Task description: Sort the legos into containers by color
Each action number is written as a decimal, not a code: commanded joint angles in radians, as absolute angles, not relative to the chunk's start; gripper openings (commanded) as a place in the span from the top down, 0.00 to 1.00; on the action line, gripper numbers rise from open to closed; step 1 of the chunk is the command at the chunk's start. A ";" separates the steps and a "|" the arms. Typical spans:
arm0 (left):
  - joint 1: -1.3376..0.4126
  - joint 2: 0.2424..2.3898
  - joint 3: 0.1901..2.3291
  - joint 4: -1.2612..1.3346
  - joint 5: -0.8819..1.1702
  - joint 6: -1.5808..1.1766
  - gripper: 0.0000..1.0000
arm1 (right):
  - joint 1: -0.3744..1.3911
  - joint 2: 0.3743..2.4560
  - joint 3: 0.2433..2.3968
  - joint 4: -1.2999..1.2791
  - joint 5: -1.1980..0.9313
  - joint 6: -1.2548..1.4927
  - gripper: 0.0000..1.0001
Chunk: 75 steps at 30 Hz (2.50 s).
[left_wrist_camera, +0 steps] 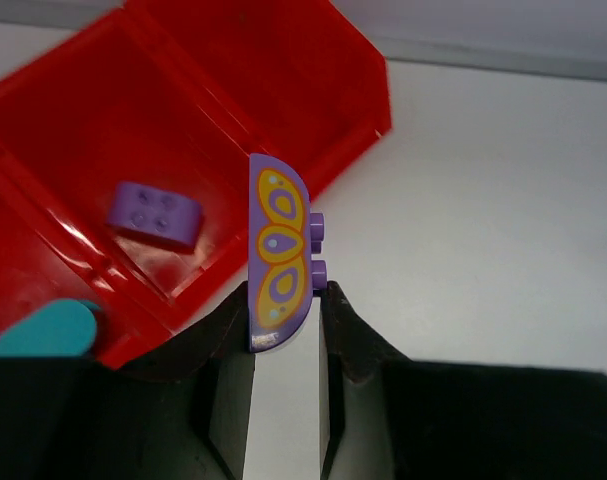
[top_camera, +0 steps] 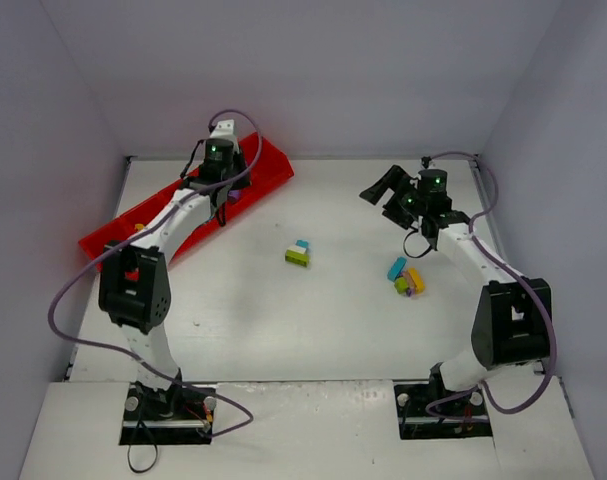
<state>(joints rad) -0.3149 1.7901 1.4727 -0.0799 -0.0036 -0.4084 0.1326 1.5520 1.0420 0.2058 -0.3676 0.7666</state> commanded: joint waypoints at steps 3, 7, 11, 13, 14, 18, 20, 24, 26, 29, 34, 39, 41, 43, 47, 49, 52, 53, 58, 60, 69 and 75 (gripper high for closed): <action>-0.267 1.932 1.672 -0.199 -0.084 -0.308 0.95 | 0.143 1.401 1.065 0.109 -0.299 0.598 0.14; -0.236 2.032 1.798 -0.265 -0.104 -0.305 0.93 | 0.149 1.350 1.037 0.063 -0.267 0.562 0.14; -0.218 2.109 1.909 -0.299 -0.080 -0.304 0.76 | 0.150 1.313 1.008 0.034 -0.252 0.537 0.14; -0.218 2.117 1.930 -0.305 -0.075 -0.293 0.63 | 0.152 1.301 1.000 0.011 -0.249 0.531 0.14; -0.218 2.115 1.943 -0.310 -0.075 -0.291 0.59 | 0.152 1.295 0.999 0.006 -0.245 0.531 0.14; -0.218 2.082 1.939 -0.308 -0.078 -0.290 0.33 | 0.167 1.289 0.986 -0.028 -0.210 0.526 0.15; -0.218 2.057 1.930 -0.313 -0.084 -0.287 0.28 | 0.181 1.299 0.989 -0.038 -0.193 0.523 0.15; -0.222 1.990 1.908 -0.351 -0.095 -0.287 0.26 | 0.248 1.338 1.023 -0.067 -0.138 0.508 0.20; -0.232 1.918 1.844 -0.353 -0.075 -0.294 0.26 | 0.297 1.365 1.046 -0.074 -0.112 0.503 0.23; -0.253 1.812 1.741 -0.368 -0.035 -0.305 0.26 | 0.319 1.399 1.054 -0.077 -0.110 0.532 0.27; -0.349 1.674 1.592 -0.420 0.000 -0.330 0.25 | 0.339 1.430 1.051 -0.086 -0.080 0.558 0.32; -0.483 1.617 1.467 -0.454 0.000 -0.345 0.25 | 0.350 1.460 1.049 -0.122 -0.043 0.546 0.31; -0.538 1.591 1.421 -0.469 0.000 -0.368 0.25 | 0.351 1.471 1.068 -0.207 0.126 0.587 0.32; -0.545 1.571 1.384 -0.465 0.024 -0.386 0.25 | 0.351 1.474 1.071 -0.259 0.211 0.615 0.32; -0.564 1.522 1.302 -0.445 0.055 -0.417 0.25 | 0.348 1.485 1.054 -0.339 0.329 0.669 0.32; -0.571 1.502 1.278 -0.445 0.055 -0.419 0.25 | 0.345 1.491 1.033 -0.363 0.359 0.701 0.33; -0.571 1.476 1.250 -0.440 0.052 -0.416 0.25 | 0.321 1.506 1.012 -0.365 0.354 0.732 0.34; -0.571 1.471 1.246 -0.442 0.051 -0.410 0.25 | 0.316 1.514 1.008 -0.367 0.350 0.744 0.34; -0.571 1.428 1.214 -0.456 0.035 -0.388 0.25 | 0.284 1.588 1.017 -0.362 0.347 0.747 0.39; -0.571 1.417 1.207 -0.462 0.037 -0.385 0.25 | 0.276 1.621 1.029 -0.357 0.339 0.747 0.40; -0.571 1.396 1.190 -0.474 0.046 -0.402 0.25 | 0.262 1.710 1.048 -0.299 0.310 0.715 0.50; -0.571 1.376 1.164 -0.474 0.038 -0.405 0.25 | 0.264 1.747 1.049 -0.270 0.281 0.696 0.68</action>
<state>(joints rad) -0.5686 1.4322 1.1614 -0.4900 0.0483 -0.3981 0.2668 1.7184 1.0241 -0.2928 0.2794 0.7017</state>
